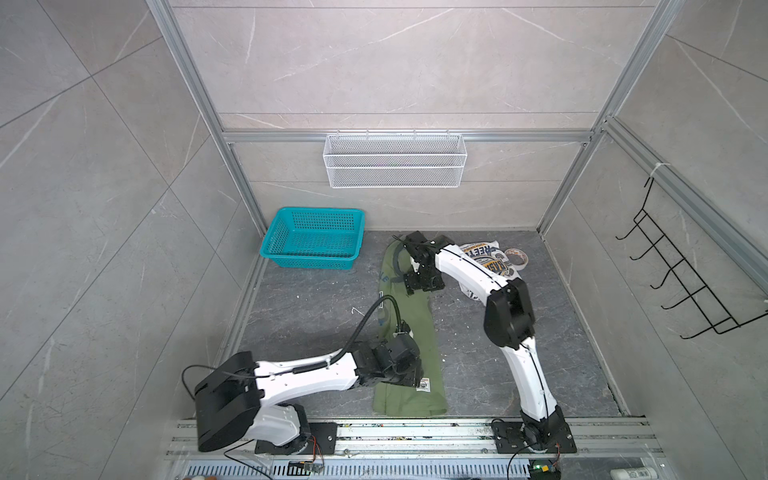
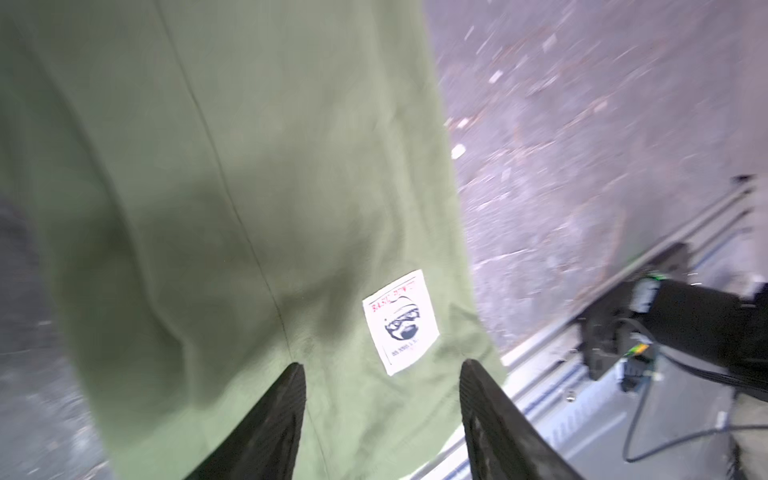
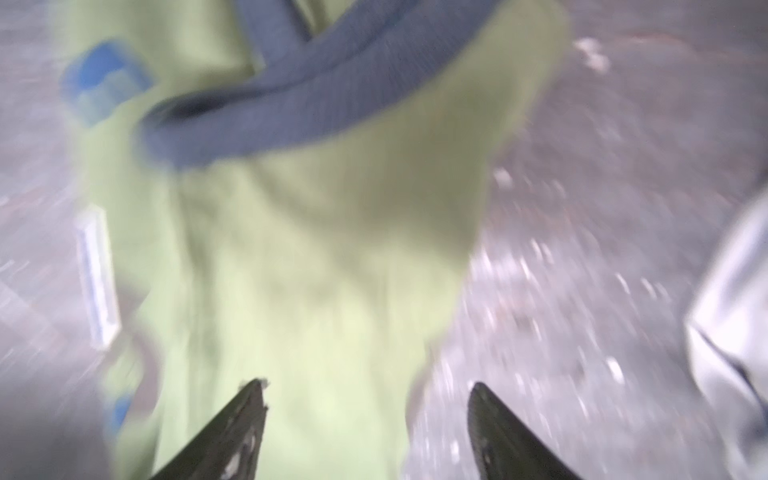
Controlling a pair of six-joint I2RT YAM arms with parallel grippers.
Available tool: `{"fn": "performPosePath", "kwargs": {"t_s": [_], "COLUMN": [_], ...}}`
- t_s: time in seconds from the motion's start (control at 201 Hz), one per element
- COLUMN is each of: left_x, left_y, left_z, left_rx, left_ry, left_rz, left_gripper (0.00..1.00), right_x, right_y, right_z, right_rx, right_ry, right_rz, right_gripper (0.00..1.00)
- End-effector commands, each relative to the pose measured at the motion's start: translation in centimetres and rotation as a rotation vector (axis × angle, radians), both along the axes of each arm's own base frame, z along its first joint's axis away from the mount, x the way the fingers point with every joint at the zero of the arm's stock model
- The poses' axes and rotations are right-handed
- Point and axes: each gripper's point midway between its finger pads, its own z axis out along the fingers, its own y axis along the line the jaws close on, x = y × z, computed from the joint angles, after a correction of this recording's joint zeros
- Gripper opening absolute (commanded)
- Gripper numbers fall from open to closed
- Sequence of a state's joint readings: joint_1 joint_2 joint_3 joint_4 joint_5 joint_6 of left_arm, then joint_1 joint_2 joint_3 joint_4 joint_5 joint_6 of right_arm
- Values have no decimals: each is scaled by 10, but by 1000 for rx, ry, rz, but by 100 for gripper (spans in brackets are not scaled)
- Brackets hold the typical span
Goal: Fold and stack the tank tops
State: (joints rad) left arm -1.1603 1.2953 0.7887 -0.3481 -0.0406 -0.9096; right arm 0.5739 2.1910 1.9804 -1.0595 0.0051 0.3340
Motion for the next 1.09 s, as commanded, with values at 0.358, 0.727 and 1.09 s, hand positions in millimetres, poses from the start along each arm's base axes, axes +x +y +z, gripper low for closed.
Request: {"fn": "performPosePath", "kwargs": {"t_s": [0.358, 0.727, 1.09], "left_x": [-14, -38, -67], "left_y": [97, 94, 91], "left_z": [-33, -63, -76], "left_rx": [37, -1, 57], "left_ry": [109, 296, 447], "left_rz": [258, 261, 209], "left_gripper": [62, 60, 51], "right_x": [-182, -275, -321], "right_y": [-48, -46, -31], "right_z": [-1, -52, -69], "right_rx": [334, 400, 389], "right_ry": [58, 235, 309], "right_rz": [-210, -289, -278], "right_gripper": [73, 66, 55]}}
